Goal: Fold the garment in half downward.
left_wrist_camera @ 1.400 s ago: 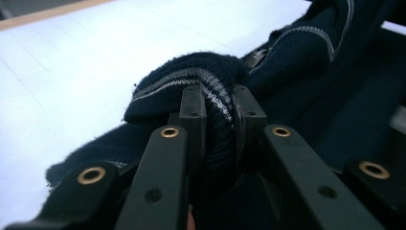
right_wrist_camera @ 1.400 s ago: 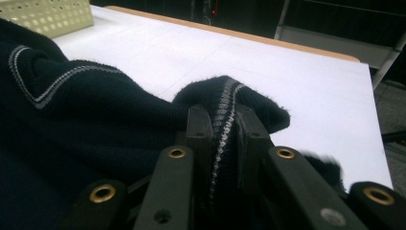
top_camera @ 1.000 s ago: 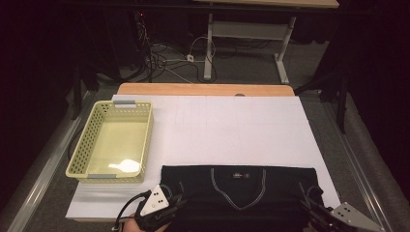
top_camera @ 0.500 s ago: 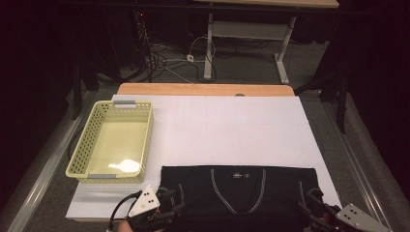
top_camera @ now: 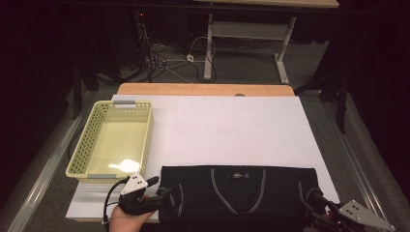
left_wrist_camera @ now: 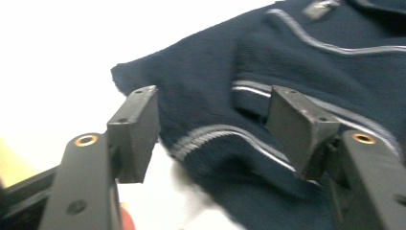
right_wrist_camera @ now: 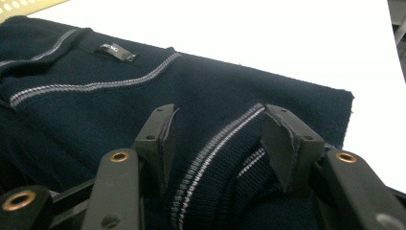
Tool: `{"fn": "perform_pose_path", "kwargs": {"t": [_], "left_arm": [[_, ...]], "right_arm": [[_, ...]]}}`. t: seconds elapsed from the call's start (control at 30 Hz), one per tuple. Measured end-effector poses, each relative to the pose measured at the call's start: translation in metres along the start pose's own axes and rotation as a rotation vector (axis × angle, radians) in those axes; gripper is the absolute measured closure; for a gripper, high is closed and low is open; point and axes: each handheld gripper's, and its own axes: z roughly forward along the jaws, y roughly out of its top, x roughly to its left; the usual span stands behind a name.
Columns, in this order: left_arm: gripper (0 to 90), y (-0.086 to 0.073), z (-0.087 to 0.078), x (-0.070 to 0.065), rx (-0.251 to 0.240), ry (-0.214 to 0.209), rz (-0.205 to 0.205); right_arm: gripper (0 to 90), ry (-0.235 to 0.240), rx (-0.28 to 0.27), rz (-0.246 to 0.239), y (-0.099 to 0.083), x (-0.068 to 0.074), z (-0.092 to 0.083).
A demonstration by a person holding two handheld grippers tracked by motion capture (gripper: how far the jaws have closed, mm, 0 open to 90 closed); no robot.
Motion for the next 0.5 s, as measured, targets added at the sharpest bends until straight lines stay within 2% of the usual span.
{"fn": "perform_pose_path", "kwargs": {"t": [0.17,0.3,0.37,0.5], "left_arm": [[33.3,0.01,0.016,0.002,0.032,0.036,0.009],[34.5,0.013,0.026,0.001,0.062,0.083,0.01],[36.8,0.012,0.028,0.0,0.085,0.108,0.026],[36.6,0.011,0.027,0.003,0.097,0.099,-0.001]], "right_arm": [[48.0,-0.004,0.01,0.002,-0.002,0.0,0.001],[48.0,-0.008,0.008,0.009,-0.002,-0.002,0.0],[48.1,-0.008,0.006,0.011,-0.002,-0.002,-0.001],[48.1,-0.007,0.008,0.006,-0.003,-0.002,-0.001]]}}
